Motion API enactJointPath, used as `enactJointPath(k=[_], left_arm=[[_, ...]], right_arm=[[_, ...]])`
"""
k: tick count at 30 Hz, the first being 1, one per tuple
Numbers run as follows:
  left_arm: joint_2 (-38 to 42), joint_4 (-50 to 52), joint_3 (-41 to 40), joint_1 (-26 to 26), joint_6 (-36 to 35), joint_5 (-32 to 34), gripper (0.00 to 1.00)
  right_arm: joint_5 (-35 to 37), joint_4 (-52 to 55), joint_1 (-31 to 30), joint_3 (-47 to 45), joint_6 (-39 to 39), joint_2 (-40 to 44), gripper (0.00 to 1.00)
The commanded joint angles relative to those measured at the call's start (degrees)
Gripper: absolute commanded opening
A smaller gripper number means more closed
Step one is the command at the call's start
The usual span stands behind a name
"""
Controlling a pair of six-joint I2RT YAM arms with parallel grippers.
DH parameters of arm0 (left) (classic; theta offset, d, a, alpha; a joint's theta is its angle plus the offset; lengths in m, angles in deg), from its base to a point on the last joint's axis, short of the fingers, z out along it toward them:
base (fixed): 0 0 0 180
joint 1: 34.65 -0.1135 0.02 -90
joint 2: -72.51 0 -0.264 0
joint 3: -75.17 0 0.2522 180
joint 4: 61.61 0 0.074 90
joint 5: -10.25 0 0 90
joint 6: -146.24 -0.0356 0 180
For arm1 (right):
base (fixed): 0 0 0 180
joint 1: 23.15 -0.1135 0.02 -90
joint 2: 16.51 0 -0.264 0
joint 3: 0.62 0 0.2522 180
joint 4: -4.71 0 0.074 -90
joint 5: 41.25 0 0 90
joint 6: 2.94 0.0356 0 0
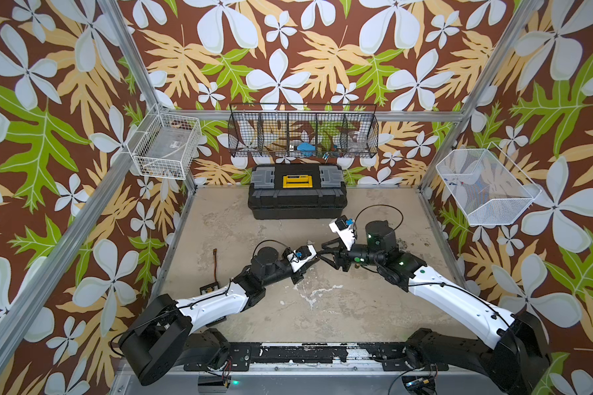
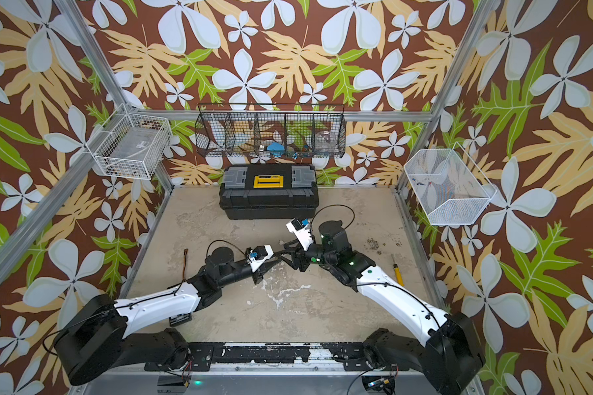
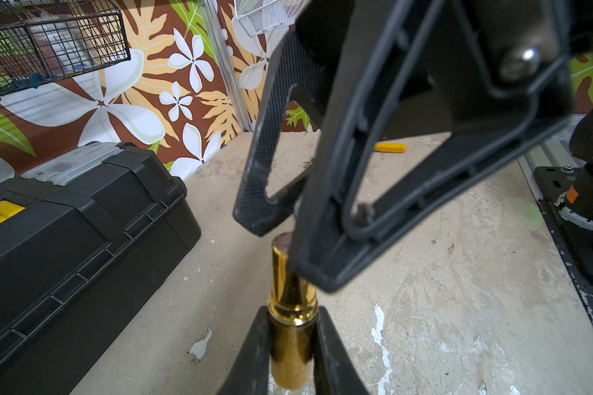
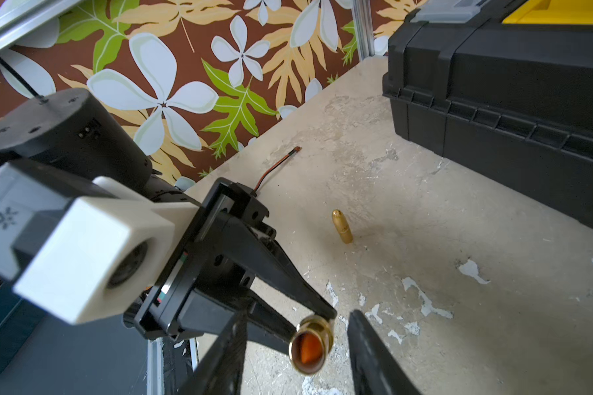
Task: Open the lipstick cap
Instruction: Place the lipstick at the center of the board.
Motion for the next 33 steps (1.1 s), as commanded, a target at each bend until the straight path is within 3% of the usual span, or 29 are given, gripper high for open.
enactJointPath(k=[1,18,33], left_arm=[[0.17,-1.10,0.15,0.01,0.25,-0.64,0.17],[-0.16,-0.30,0.86,0.01,-0.37,-1.20,0.17],[-0.46,0.31,0.96,0.01,-0.06,-2.97,0.18]], right_arm=[[-0.73,0.65,-0.23,0.53,-1.18,-0.59,0.49],[2.68,2.47,-0.85,1.08,-3.35,-1.83,0.31],[2.34,1.74,-0.94,0.95,-3.04,-1.91,0.26]])
